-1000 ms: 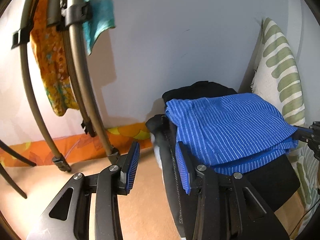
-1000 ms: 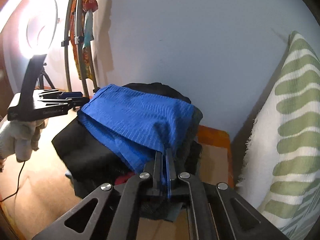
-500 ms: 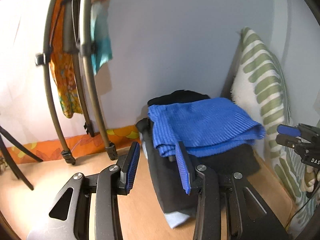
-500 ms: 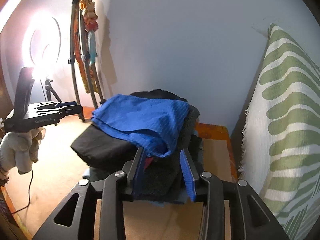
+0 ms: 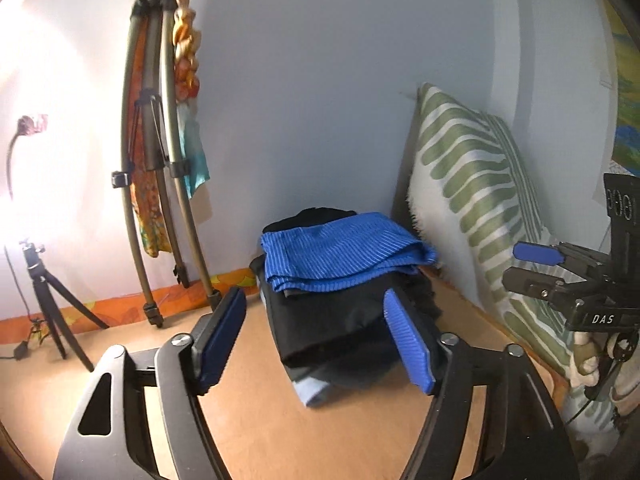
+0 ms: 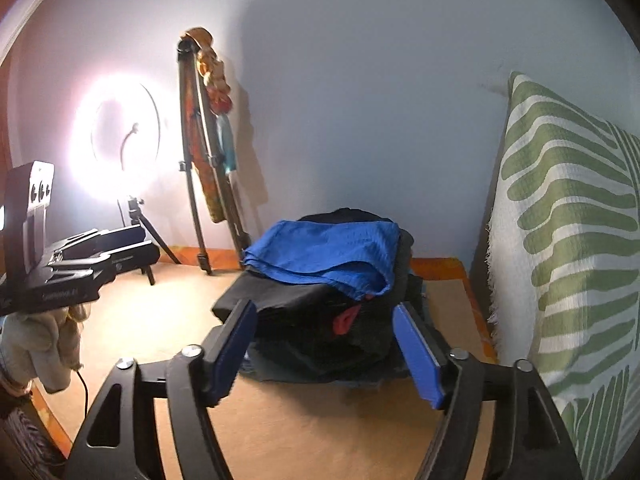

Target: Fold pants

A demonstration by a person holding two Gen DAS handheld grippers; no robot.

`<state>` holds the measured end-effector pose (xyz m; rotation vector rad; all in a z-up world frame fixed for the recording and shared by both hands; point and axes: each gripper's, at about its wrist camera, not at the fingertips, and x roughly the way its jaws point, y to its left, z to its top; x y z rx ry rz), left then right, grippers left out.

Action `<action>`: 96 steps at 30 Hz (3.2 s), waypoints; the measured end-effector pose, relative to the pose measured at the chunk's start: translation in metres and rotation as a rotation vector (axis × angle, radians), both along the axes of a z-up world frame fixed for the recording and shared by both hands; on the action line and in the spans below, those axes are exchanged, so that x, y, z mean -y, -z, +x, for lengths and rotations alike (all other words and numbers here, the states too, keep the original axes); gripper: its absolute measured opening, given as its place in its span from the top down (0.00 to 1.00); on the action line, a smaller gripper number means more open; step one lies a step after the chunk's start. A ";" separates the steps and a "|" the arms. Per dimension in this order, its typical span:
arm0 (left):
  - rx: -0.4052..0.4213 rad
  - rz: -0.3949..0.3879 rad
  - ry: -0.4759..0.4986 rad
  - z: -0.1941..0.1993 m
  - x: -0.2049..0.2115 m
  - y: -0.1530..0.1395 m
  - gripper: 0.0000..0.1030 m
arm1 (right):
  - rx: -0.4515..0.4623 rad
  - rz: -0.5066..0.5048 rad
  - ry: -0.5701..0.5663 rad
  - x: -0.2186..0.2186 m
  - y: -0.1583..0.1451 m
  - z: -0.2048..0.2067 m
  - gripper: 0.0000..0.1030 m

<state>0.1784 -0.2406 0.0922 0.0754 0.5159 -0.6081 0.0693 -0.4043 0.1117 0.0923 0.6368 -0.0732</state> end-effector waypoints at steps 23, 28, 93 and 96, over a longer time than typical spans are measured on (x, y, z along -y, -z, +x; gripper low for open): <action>-0.014 0.025 -0.002 -0.107 -0.057 0.015 0.21 | 0.069 -0.057 0.165 -0.097 0.002 -0.081 0.00; -0.012 0.048 -0.033 -0.121 -0.065 0.024 0.18 | 0.065 -0.067 0.206 -0.108 0.012 -0.086 0.00; -0.042 0.087 -0.129 -0.127 -0.081 0.055 0.17 | 0.025 -0.086 0.223 -0.129 0.046 -0.085 0.00; -0.040 0.087 -0.127 -0.127 -0.080 0.055 0.17 | 0.025 -0.087 0.223 -0.130 0.047 -0.085 0.00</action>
